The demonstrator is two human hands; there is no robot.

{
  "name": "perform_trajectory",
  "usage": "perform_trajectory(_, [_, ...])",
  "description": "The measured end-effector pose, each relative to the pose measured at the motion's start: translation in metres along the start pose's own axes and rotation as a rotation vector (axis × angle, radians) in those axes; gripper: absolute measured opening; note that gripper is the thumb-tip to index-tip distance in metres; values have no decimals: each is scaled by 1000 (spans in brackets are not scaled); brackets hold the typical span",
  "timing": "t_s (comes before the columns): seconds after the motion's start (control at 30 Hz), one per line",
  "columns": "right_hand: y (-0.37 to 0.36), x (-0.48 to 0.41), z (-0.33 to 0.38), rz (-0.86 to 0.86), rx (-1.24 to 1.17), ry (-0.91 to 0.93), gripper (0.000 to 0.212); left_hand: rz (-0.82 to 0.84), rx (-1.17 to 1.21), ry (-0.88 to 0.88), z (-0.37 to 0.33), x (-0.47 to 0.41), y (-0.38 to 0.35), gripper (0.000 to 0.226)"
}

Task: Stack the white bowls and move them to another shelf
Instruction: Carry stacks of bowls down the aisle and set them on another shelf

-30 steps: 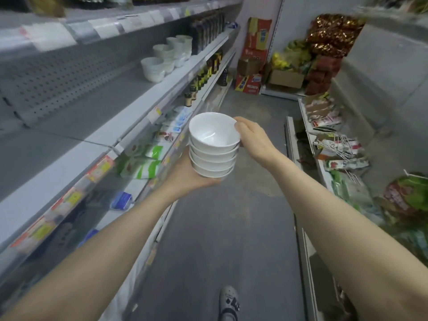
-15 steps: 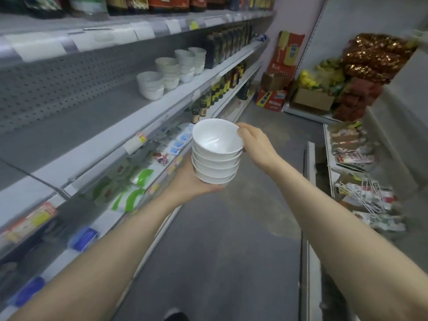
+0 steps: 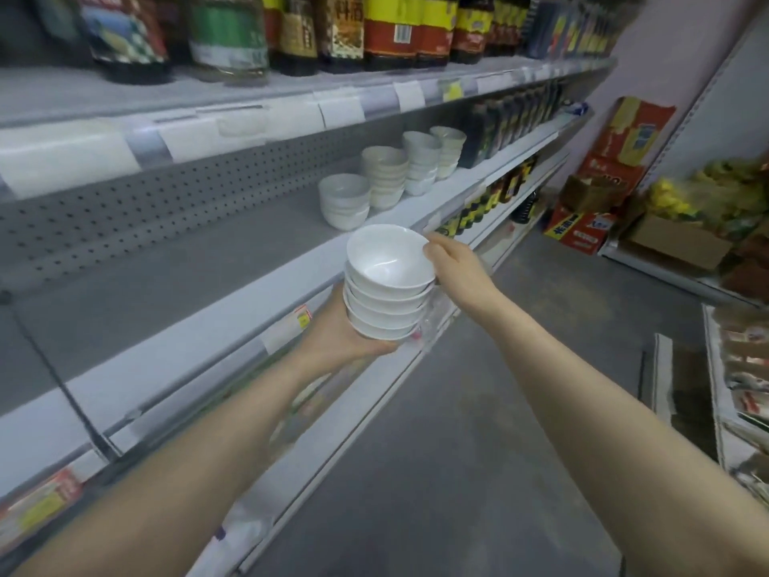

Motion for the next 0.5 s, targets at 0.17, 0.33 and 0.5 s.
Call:
perform_trajectory(0.17, [-32,-63,-14,86,-44,25,31,-102,-35,84,29,-41,36,77])
perform_trajectory(0.33, [-68,-116,-28,173,-109,65,33,-192,-18,119,48,-72,59,86])
perform_trajectory(0.5, [-97,-168,-51,285,-136,112,38,-297,52,151,75,-107,70,88])
Point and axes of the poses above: each hand's wrist, its own x-axis away from the middle knuckle, its own y-axis out of the back of the hand, z = x × y, the point moved 9 cm from there along -x, towards the middle knuckle, and after that the axes turned 13 degrees about y, right-handed, at the moved point
